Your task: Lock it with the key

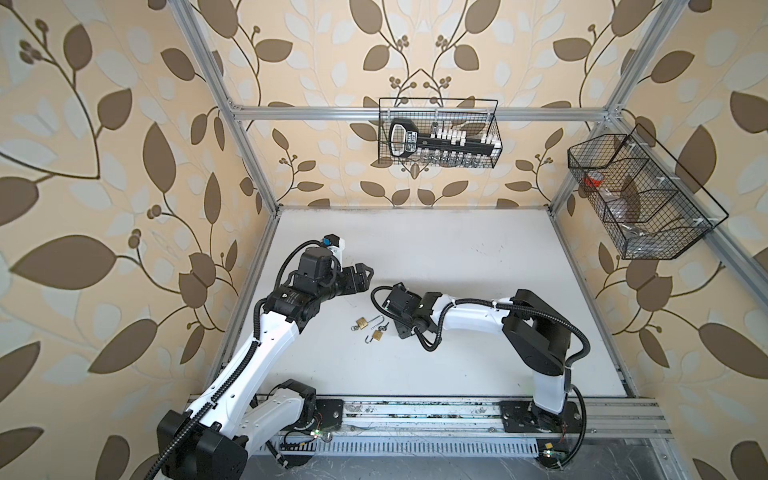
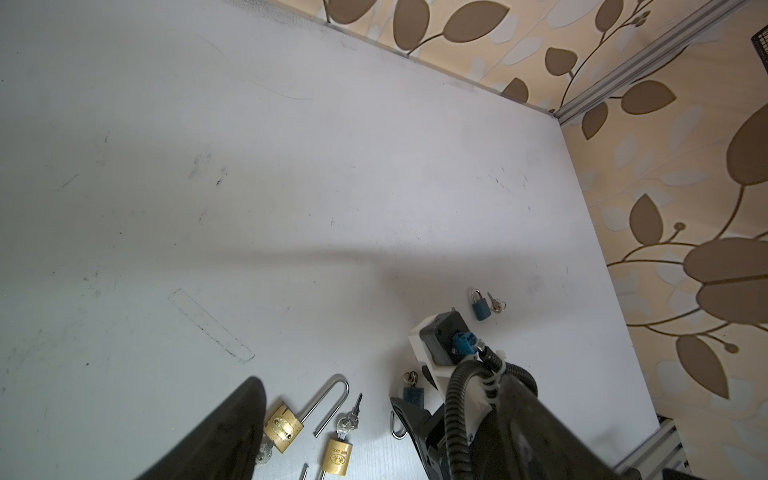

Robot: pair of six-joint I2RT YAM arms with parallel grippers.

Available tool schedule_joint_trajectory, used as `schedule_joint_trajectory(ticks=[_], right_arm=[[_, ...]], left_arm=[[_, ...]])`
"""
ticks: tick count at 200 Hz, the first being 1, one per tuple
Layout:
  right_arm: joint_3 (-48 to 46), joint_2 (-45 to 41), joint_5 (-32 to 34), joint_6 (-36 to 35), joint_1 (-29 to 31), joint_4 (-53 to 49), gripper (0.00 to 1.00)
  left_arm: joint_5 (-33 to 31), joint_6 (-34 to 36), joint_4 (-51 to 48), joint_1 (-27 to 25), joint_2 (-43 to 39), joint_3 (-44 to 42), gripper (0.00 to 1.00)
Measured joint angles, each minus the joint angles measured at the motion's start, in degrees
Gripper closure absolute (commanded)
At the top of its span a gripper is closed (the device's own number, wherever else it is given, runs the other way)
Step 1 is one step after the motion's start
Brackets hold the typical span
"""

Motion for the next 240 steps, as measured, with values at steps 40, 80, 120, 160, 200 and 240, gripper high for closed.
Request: schedule_joint_trajectory(ticks=[40,80,120,160,200,240], right_arm=[[0.0,-0.1,-0.3,0.5,0.1,-0.3,0.60],[0.0,-0.5,-0.8,0.6,0.2,-1.9,0.57],[-0.3,-0.8,-0.9,0.8,0.4,-3.1,0.61],[-0.7,-1.0,-1.5,0.8,0.5,-3.0,0.75],[-0.7,-1.8,-2.4,0.5,0.5,-3.1,0.87],[-5.5,-15.7,-3.9,0.9,-1.0,1.4,0.99]], left_arm=[[0.1,0.0,0.2,0.0,-0.1,-0.2,0.13],[1.1,0.0,0.4,0.0,-0.1,-0.2,0.13],[1.3,-0.7,0.6,-0.1,-0.1,-0.4,0.13],[1.3,-1.1,1.0,-0.1,-0.1,-0.4,0.13],[1.3,-1.1,1.0,-0.1,-0.1,-0.4,0.10],[2.6,-1.2,0.9,-1.0,-0.1,0.0,0.06]])
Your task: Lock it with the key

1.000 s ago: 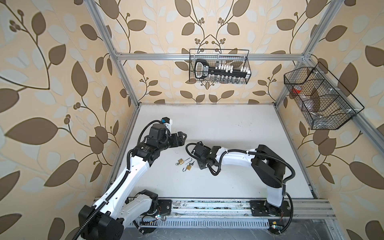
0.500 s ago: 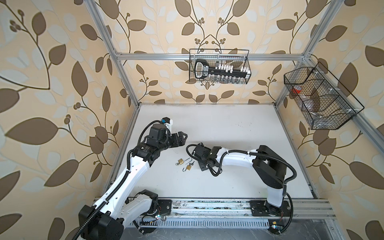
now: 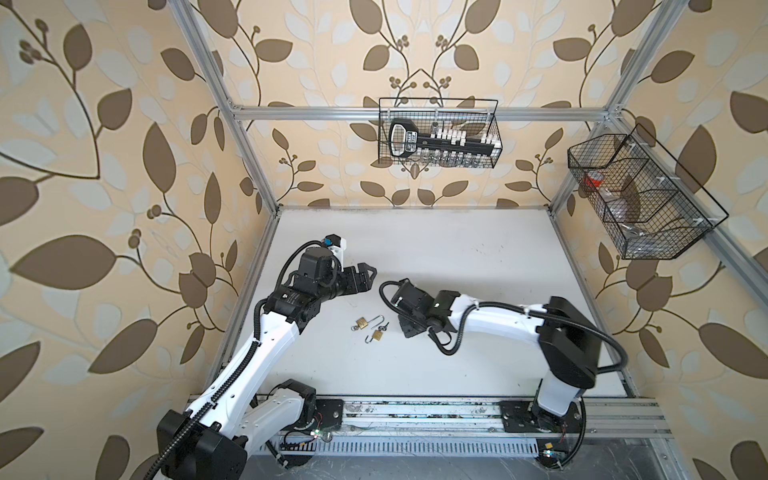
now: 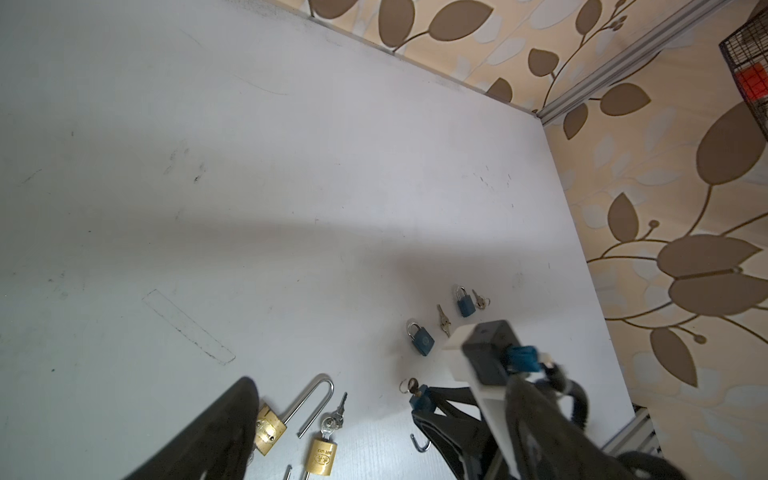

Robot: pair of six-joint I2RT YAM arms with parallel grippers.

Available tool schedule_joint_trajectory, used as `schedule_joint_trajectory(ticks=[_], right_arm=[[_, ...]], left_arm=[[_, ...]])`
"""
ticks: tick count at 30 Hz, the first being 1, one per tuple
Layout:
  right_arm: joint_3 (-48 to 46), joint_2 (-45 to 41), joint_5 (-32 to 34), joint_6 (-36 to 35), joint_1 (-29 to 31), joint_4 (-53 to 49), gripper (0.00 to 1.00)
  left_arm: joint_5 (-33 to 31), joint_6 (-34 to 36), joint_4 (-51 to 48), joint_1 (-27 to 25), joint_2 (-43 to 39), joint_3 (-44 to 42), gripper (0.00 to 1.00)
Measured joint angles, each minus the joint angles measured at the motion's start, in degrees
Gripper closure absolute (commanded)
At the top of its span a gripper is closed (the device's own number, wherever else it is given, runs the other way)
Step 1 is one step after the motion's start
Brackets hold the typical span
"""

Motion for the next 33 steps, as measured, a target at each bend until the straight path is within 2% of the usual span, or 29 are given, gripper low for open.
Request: schedule_joint_trajectory(ticks=[4,7,14,21,27,30,33], right_arm=[[-5.8,-14.6,-2.0,2.8,-5.5,8.1,1.00],[-9.8,-22.3,-3.0,5.4,-10.9,12.7,1.00],[-15.0,-29.6,-10.5,11.9,-24.3,15.0,1.00],[-18.0,-37.4,-15.3,14.3,-29.8,16.3,1.00],[-31.4,-54.1,-13.7,22.8,-36.5,19.9,1.00],[-31.3,-53.0,-14.6,24.5,-37.3,20.1,1.00],[-30.1,-49.9,-16.9,25.1,-37.7,19.1,1.00]], left_arm=[[1.0,0.5,0.2,-4.0,1.2,3.6,0.01],[2.0,1.8,2.1,-8.5,2.5,6.5,0.01],[1.7,9.8,10.2,-21.2,7.1,8.1,0.01],[-0.4,24.1,13.3,-29.9,11.0,10.0,0.02],[0.0,41.3,10.9,-35.1,16.8,19.3,0.14],[-0.4,48.9,9.9,-37.7,18.6,20.9,0.25],[-1.4,55.3,8.2,-40.3,20.7,21.0,0.30]])
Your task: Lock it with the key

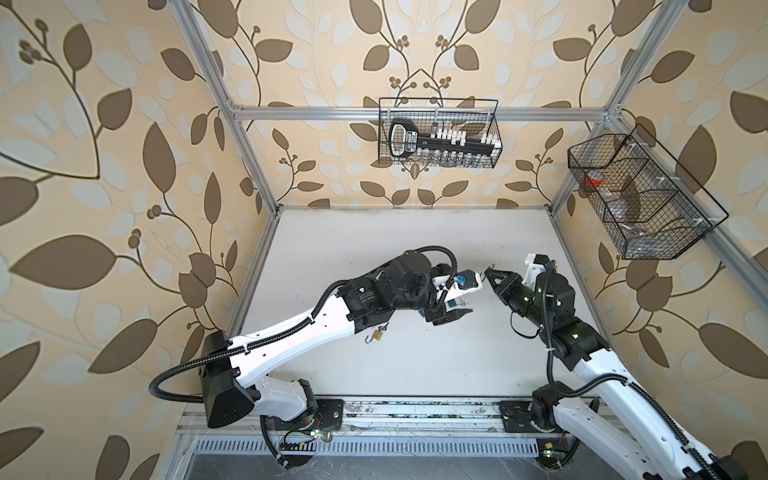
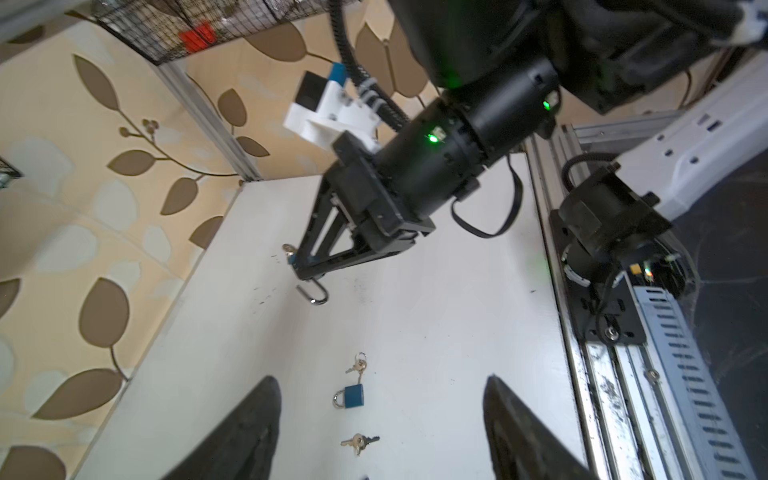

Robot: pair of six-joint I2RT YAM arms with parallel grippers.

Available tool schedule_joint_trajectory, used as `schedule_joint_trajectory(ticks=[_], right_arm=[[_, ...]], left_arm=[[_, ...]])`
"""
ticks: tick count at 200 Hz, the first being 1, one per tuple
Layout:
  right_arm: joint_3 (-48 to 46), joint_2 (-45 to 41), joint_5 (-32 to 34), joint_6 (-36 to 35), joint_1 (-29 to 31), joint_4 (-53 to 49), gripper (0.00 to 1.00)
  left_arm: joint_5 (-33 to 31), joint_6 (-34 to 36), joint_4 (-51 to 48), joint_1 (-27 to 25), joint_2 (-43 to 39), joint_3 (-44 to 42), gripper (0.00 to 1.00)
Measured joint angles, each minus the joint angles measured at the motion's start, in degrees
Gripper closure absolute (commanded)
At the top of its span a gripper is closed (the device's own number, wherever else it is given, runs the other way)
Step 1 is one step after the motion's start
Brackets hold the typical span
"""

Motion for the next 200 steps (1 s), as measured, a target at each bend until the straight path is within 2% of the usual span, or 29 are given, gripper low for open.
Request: schedule_joint_trajectory(ticks=[27,61,155,200], right_arm=[[3.1,3.4,-3.5,0.0,-0.1,-1.4,1.00],[5.9,4.6,-7.7,0.0,-0.2,-2.3,1.00],[6.8,4.0,-13.3,0.0,-0.3,-4.6,1.00],[6.9,3.1,-14.1,0.0,-0.3,-5.7,1.00]], left_arm=[[-1.9,6.3,-1.9,-2.3,3.6,1.2,0.37],[-3.5,10.5,-1.7,-2.9,5.9,2.7,0.42],[-10.3,14.8,4.4,-2.9,9.4,3.2,0.49],[-14.0,15.9,6.4,-2.9,9.9,3.2,0.62]])
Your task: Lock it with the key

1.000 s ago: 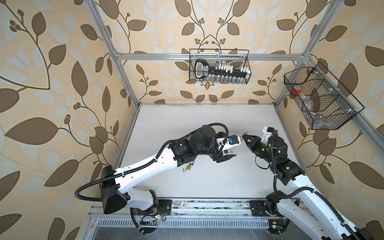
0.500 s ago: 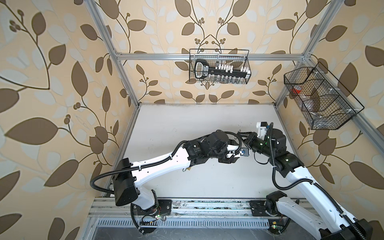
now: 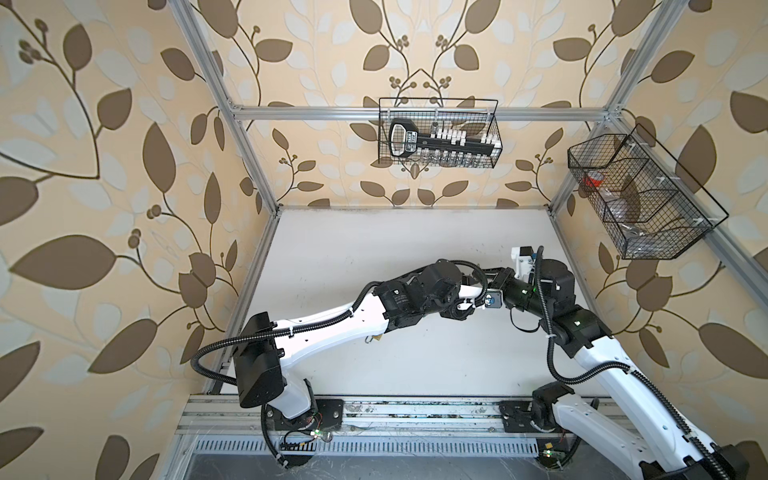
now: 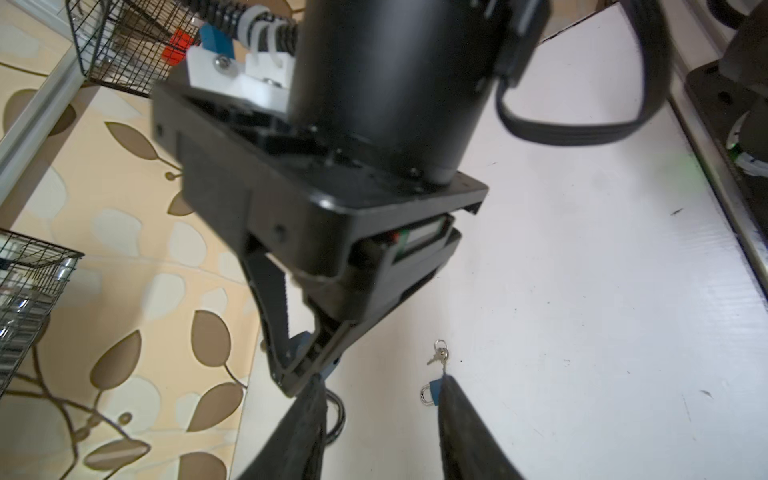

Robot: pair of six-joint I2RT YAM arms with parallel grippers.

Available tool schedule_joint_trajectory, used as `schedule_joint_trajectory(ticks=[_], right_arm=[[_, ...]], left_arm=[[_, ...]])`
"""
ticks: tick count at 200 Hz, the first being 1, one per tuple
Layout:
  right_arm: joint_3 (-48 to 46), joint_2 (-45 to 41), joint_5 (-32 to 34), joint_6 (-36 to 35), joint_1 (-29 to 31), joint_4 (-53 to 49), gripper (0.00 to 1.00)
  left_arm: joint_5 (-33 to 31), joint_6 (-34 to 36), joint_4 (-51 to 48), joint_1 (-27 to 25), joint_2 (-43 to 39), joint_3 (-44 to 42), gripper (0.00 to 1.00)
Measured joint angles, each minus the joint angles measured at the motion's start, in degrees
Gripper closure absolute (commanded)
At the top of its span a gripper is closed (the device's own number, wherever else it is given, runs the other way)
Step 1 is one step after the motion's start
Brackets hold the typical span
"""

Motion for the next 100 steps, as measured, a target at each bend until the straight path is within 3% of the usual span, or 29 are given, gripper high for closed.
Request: schedule_joint_trajectory(ticks=[100], right_arm=[[0.9,-0.2,-0.5,1.2,-0.3,-0.5,1.00]], left_arm=[[-4.4,0.5,3.4,0.0,0.5,-0.2,0.63]])
